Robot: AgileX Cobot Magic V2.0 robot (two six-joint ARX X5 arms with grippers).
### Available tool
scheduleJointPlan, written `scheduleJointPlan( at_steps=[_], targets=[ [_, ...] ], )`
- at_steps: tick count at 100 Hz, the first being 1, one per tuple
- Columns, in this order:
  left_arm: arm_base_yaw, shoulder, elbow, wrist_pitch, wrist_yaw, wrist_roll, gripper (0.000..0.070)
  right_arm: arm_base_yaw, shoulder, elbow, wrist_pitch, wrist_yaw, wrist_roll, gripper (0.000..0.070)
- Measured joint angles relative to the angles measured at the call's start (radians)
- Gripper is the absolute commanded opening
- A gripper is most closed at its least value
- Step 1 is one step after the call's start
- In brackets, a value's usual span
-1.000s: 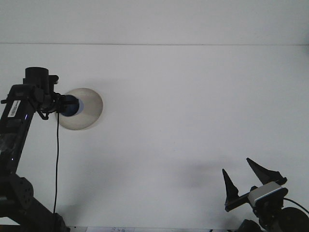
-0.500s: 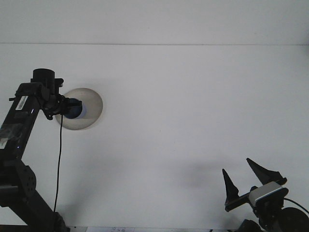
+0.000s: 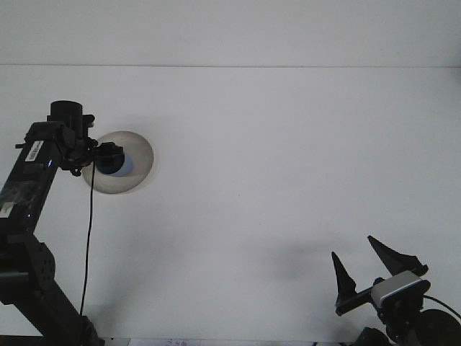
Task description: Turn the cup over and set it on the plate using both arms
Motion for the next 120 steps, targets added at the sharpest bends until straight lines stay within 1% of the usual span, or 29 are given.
scheduleJointPlan(
  at_steps=[7,20,54,70,79,87,97,109,120],
  targets=[
    [0.0,0.0,0.035,-0.003,0.027,-0.002,0.0469,0.0,0.0,0.0,0.0,0.0,0.0,0.0559],
    [0.0,0.0,0.113,-0.026,0.055,-0.01,0.0469,0.0,0.0,0.0,0.0,0.0,0.0,0.0559],
    [-0.002,-0.01,0.275,-0.115,0.06,-0.023,0.0469,0.0,0.0,0.0,0.0,0.0,0.0,0.0559],
    [-0.002,-0.119,0.274,-0.119,0.103,-0.026,0.047,0.0,0.0,0.0,0.0,0.006,0.0,0.0561],
    [-0.002,-0.235,0.269,-0.103,0.138,-0.028,0.047,0.0,0.0,0.0,0.0,0.029,0.0,0.0562],
    [-0.004,-0.358,0.235,-0.054,0.163,-0.036,0.047,0.0,0.0,0.0,0.0,0.03,0.0,0.0563],
    [-0.023,-0.519,0.13,0.025,0.166,-0.052,0.047,0.0,0.0,0.0,0.0,0.031,0.0,0.0569],
    [-0.1,-0.711,-0.093,0.142,0.166,-0.058,0.047,0.0,0.0,0.0,0.0,0.06,0.0,0.0627],
    [-0.211,-0.895,-0.352,0.276,0.169,-0.061,0.047,0.0,0.0,0.0,0.0,0.082,0.001,0.063]
  ],
)
